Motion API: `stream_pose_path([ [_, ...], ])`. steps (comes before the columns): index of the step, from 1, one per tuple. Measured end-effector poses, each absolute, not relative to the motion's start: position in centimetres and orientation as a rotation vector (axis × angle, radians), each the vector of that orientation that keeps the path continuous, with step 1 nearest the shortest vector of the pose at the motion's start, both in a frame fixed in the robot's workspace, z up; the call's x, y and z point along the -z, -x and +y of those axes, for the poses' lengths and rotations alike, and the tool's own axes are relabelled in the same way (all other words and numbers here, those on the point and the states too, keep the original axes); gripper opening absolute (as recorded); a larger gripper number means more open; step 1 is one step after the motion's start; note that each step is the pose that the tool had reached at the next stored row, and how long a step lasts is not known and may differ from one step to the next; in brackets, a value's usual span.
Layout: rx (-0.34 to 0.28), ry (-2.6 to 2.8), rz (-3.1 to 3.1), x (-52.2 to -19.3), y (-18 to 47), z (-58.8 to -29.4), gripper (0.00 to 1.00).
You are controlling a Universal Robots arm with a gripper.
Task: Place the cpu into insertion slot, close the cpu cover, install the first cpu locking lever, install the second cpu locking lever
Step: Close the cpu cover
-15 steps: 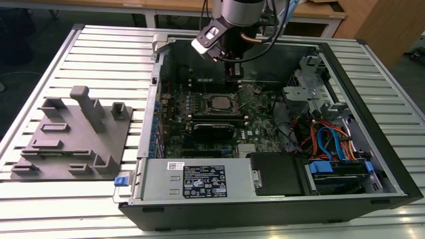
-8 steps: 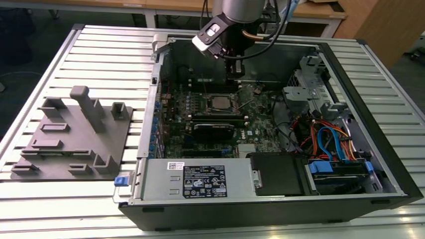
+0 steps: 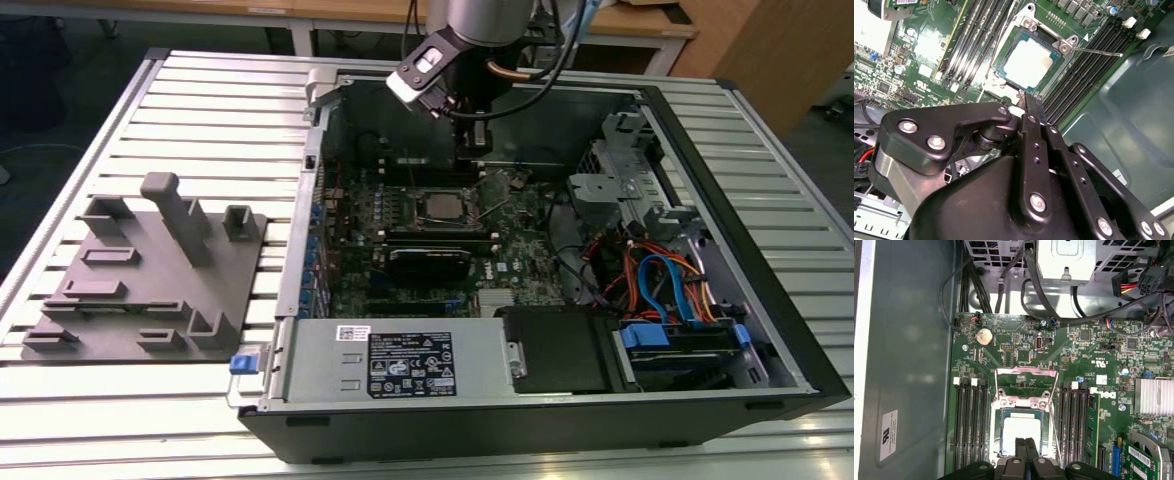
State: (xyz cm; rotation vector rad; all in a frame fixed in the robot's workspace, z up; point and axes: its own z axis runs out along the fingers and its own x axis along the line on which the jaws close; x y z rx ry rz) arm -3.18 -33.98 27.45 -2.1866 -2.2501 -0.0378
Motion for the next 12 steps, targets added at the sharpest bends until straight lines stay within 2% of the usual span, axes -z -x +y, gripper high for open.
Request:
stream_pose_path([
  [12, 0.035, 2.185, -2.248, -27.5, 2.0, -34.0, 0.10],
])
